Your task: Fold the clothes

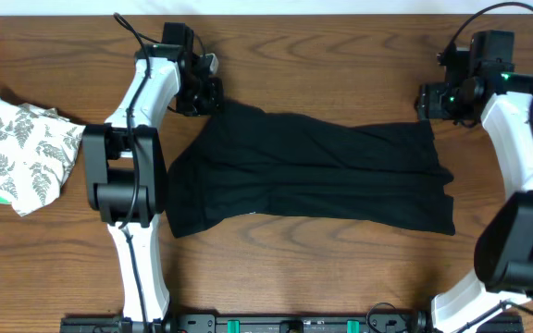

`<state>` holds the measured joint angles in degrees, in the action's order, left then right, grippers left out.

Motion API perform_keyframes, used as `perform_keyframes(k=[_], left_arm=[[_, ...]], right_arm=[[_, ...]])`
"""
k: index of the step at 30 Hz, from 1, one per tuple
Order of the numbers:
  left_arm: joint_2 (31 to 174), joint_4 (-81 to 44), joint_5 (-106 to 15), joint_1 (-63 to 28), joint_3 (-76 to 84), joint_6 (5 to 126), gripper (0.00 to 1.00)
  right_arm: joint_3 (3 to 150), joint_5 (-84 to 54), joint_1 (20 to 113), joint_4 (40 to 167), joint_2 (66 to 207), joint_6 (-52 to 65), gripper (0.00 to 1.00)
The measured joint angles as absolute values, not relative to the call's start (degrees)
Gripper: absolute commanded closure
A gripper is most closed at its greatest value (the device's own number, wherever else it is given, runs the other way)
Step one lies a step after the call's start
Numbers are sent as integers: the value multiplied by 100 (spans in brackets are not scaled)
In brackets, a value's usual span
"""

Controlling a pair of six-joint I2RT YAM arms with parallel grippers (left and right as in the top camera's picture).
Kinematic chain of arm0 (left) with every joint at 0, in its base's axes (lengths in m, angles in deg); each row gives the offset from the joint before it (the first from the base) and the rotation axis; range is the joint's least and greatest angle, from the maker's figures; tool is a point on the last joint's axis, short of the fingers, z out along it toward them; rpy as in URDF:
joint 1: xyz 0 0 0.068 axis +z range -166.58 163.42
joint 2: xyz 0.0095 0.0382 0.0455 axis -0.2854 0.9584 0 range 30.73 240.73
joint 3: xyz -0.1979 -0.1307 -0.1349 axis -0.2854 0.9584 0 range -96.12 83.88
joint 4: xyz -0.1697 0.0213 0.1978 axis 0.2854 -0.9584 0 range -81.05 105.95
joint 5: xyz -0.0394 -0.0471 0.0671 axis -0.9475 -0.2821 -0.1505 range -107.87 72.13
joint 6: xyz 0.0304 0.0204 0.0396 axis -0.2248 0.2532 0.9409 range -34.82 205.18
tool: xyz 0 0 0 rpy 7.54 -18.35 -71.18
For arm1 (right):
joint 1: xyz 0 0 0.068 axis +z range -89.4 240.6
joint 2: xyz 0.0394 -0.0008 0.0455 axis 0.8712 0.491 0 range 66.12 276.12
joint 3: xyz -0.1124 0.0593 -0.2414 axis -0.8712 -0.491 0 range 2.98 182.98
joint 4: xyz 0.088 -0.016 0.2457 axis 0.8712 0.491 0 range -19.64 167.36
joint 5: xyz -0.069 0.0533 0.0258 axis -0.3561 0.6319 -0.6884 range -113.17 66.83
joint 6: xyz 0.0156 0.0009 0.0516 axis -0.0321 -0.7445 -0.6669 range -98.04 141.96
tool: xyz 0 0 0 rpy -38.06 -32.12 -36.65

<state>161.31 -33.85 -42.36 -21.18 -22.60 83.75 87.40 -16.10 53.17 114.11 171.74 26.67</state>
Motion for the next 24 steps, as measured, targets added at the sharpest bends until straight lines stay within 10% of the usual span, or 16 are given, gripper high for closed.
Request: perform_keyframes(k=[24], left_arm=[[15917,-3601,-4256,-2118,-2262,8373,94]], right_arm=[[8738,-1610,5317,10803,18597,2680,44]])
